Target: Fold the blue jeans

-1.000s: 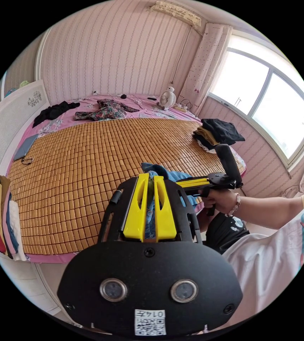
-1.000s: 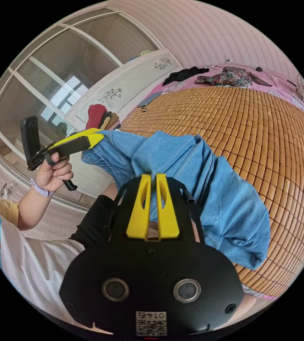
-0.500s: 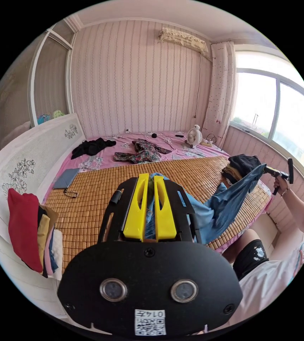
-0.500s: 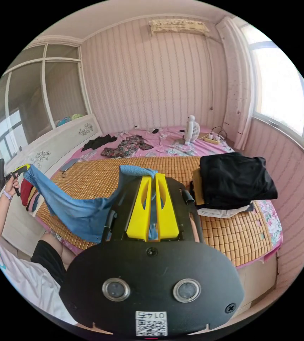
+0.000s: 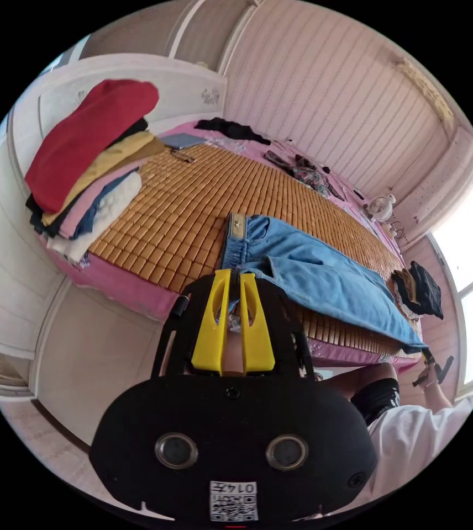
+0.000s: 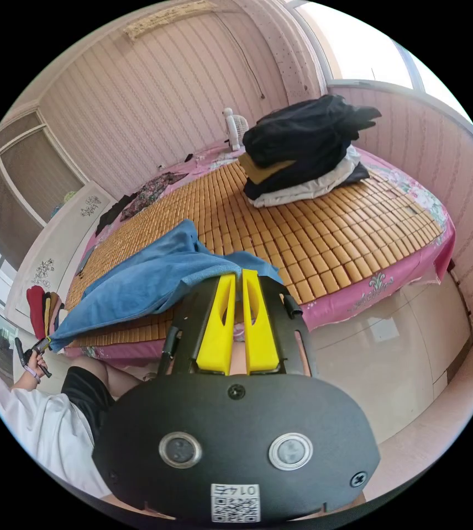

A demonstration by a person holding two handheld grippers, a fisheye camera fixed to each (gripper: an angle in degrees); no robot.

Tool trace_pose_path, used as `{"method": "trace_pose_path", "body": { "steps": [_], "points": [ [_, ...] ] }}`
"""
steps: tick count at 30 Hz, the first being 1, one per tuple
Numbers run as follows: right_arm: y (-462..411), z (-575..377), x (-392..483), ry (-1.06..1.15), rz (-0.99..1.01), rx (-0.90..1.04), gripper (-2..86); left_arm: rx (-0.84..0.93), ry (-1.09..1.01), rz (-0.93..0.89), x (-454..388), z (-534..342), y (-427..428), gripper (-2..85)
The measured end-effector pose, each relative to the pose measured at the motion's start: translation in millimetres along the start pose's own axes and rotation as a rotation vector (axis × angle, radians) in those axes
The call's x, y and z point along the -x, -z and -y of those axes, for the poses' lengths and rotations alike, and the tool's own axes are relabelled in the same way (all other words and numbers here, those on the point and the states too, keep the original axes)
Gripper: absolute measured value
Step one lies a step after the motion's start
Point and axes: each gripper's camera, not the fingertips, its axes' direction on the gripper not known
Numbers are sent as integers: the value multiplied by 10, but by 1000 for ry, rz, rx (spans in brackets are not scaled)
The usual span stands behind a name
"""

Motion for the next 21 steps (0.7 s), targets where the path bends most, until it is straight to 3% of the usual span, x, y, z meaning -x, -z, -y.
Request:
{"method": "trace_pose_path", "body": {
  "steps": [2,7,13,19,21],
  "points": [
    [-234,-134,2,-5,-21,75,22,73,101,-27,300,-224,-202,24],
    [-437,-134,9,19,-64,114,32,45,182,-105,677,-294,-200,34],
    [-381,236,461,149,-346,-28,60,-14,258,-177,1188,-417,-20,50],
    [-983,542,2036,642,-307,-183,88,-41,533,-305,1842,-663,-13,88],
    [-1327,613,2709,771,-167,-181,97,-73,621,-358,2039,-735,-36,100]
  ]
}}
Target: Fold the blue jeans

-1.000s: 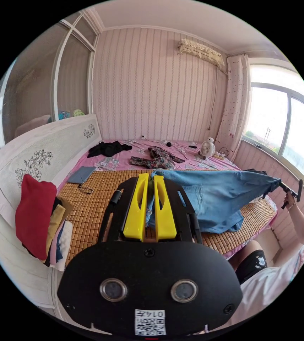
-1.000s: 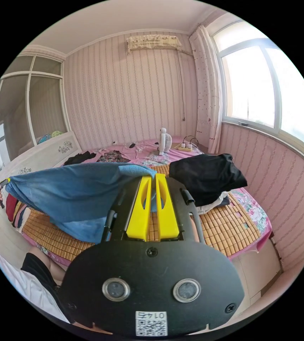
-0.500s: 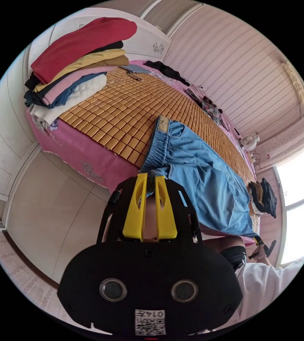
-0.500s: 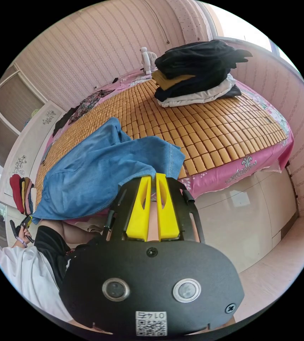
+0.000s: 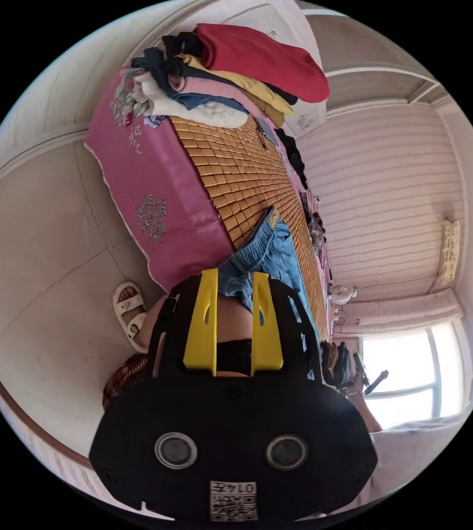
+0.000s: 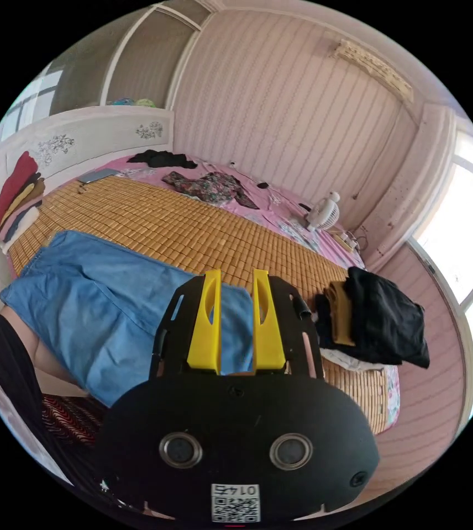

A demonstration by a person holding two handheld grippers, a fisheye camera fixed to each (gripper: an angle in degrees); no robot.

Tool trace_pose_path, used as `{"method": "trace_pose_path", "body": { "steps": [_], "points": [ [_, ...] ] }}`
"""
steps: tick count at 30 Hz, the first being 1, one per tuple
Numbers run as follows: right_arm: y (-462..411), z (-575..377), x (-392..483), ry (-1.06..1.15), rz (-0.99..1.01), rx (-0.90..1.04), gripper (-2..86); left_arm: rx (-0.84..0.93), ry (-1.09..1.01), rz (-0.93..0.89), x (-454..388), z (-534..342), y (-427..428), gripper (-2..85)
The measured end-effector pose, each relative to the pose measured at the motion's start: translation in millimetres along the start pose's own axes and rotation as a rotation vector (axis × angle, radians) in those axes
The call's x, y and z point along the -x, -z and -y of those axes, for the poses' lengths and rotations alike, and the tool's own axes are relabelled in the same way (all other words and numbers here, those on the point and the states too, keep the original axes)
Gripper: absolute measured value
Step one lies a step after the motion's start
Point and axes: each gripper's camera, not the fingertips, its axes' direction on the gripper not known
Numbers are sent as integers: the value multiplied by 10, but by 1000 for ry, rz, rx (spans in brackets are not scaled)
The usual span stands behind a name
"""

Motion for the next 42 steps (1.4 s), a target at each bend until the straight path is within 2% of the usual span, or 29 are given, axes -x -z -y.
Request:
{"method": "trace_pose_path", "body": {
  "steps": [4,6,9,12,16,18,22,25,29,31,34,36,38,42],
  "points": [
    [-522,623,859,102,286,-16,110,46,125,-51,352,151,-98,116],
    [-868,939,1619,227,449,8,115,99,131,-94,439,232,-208,121],
    [-1280,1197,2650,438,585,78,115,165,118,-137,546,355,-358,130],
    [-1602,1366,3471,557,701,128,115,224,86,-156,552,428,-522,115],
    [-1949,1506,4106,548,780,186,106,272,13,-84,405,554,-631,74],
    [-2266,1465,4436,612,757,320,95,284,6,-82,382,588,-668,56],
    [-2456,1551,4382,579,841,378,79,242,-61,-139,265,620,-675,38],
    [-2501,1662,4188,539,954,424,64,208,-173,-72,5,663,-676,32],
    [-2416,2147,3694,380,1102,288,43,91,-363,-12,-512,820,-626,29],
    [-2338,2471,3535,317,1116,207,34,22,-421,-11,-698,943,-575,32],
    [-2227,3020,3586,267,1069,119,42,-119,-478,145,-912,1187,-564,38],
    [-2143,3356,3709,166,1067,65,60,-164,-430,224,-892,1393,-635,42],
    [-2043,3482,3752,168,1076,56,74,-229,-315,269,-683,1611,-756,44],
    [-1760,3187,3256,254,1031,-16,96,-280,-96,223,-221,1579,-849,43]
  ]
}}
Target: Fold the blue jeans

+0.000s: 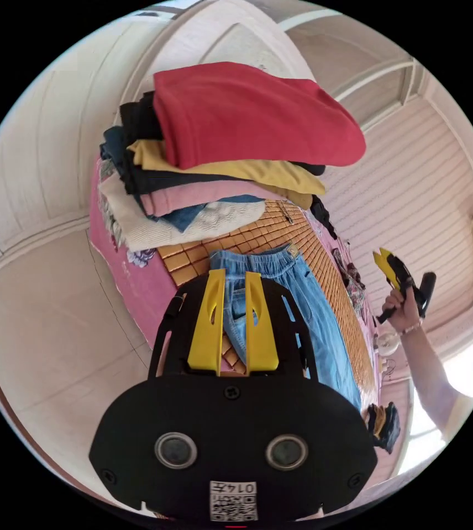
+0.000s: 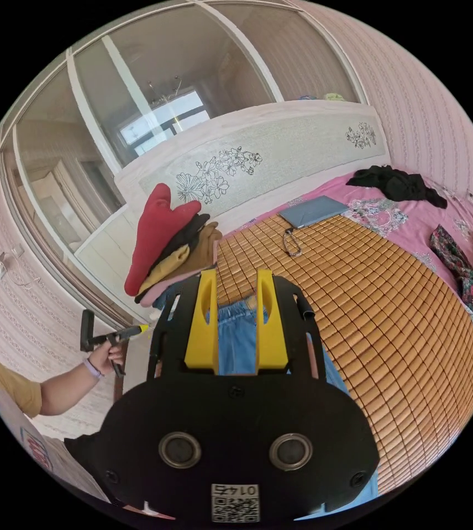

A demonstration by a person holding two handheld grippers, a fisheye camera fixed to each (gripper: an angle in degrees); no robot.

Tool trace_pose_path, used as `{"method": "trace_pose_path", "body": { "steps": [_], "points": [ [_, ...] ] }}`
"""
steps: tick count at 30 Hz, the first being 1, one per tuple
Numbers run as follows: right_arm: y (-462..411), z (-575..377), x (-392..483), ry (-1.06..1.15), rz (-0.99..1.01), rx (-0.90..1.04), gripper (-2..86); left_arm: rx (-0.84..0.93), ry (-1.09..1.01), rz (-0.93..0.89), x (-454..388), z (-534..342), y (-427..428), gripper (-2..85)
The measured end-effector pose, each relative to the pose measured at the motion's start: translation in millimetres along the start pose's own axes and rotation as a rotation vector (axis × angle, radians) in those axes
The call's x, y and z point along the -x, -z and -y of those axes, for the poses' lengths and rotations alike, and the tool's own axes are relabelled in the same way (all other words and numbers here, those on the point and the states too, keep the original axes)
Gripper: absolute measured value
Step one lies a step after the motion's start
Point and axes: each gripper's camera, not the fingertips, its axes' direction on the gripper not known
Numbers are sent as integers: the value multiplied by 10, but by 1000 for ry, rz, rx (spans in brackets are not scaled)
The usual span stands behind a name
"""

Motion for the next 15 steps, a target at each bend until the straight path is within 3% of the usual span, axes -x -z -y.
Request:
{"method": "trace_pose_path", "body": {
  "steps": [4,11,15],
  "points": [
    [912,-981,-297,-49,-218,25,95,18,-62,-25,-225,-454,-6,42],
    [3374,-3318,-606,-644,-754,113,97,298,-498,-204,-1747,-1562,-644,43],
    [4042,-3895,-305,-842,-807,66,103,475,-697,-321,-2630,-2202,-1112,46]
  ]
}}
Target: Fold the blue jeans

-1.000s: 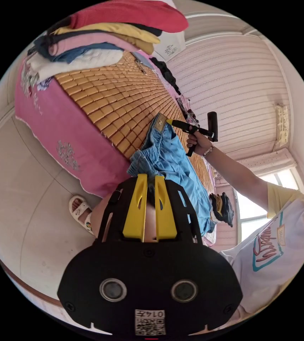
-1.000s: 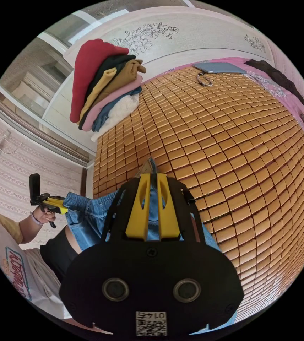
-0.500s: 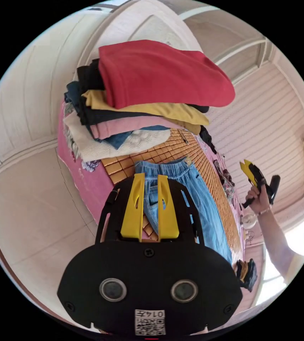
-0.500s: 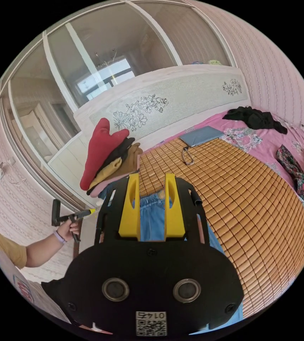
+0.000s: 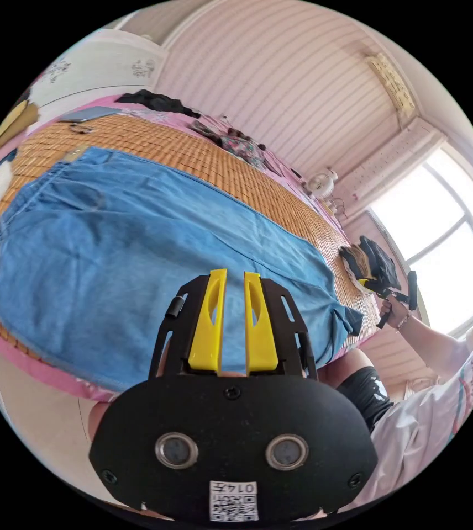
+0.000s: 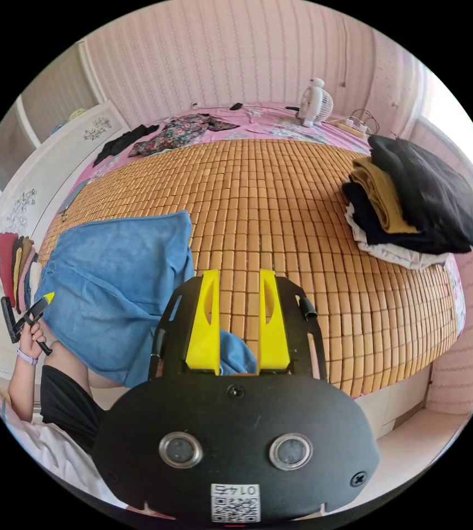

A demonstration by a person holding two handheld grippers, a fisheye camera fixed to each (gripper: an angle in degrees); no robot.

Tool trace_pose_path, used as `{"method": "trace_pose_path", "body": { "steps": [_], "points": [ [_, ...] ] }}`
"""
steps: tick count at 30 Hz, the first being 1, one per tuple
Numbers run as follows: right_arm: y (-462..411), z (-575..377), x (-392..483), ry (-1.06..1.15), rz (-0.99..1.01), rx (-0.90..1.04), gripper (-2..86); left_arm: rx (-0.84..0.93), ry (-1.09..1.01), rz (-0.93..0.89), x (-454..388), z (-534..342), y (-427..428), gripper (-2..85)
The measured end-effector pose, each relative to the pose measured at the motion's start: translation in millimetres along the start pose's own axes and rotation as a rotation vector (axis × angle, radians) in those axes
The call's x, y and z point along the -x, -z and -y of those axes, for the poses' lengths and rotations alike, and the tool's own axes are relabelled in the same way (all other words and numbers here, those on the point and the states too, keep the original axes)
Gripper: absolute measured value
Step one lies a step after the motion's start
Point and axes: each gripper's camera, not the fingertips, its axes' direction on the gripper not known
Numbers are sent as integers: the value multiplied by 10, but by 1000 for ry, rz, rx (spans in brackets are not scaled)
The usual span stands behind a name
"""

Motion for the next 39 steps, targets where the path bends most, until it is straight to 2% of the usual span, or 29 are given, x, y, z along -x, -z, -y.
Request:
{"method": "trace_pose_path", "body": {
  "steps": [3,6,10,13,17,19,21,24,29,35,39],
  "points": [
    [49,-47,-10,-42,56,-3,103,90,-112,-52,-519,229,-572,51],
    [-60,155,220,11,147,37,96,139,-193,-42,-888,416,-1049,57],
    [-152,403,569,119,146,110,89,234,-265,158,-1100,534,-1629,41],
    [-172,427,732,182,176,227,71,229,-311,167,-1224,561,-1757,23],
    [228,511,732,260,230,164,36,239,-429,227,-1458,543,-1920,4],
    [627,636,635,261,269,78,21,240,-420,217,-1485,566,-1973,2],
    [1294,715,474,277,203,-67,21,254,-404,200,-1500,605,-2017,0],
    [1817,663,103,132,115,-157,44,270,-411,210,-1586,655,-2047,-3],
    [1861,448,-384,-131,30,-81,81,208,-481,232,-1789,724,-2084,-6],
    [1755,347,-611,-275,70,-36,109,214,-456,228,-1829,1010,-2245,-6],
    [1709,525,-737,-312,65,-83,110,253,-412,239,-1781,1170,-2439,-5]
  ]
}}
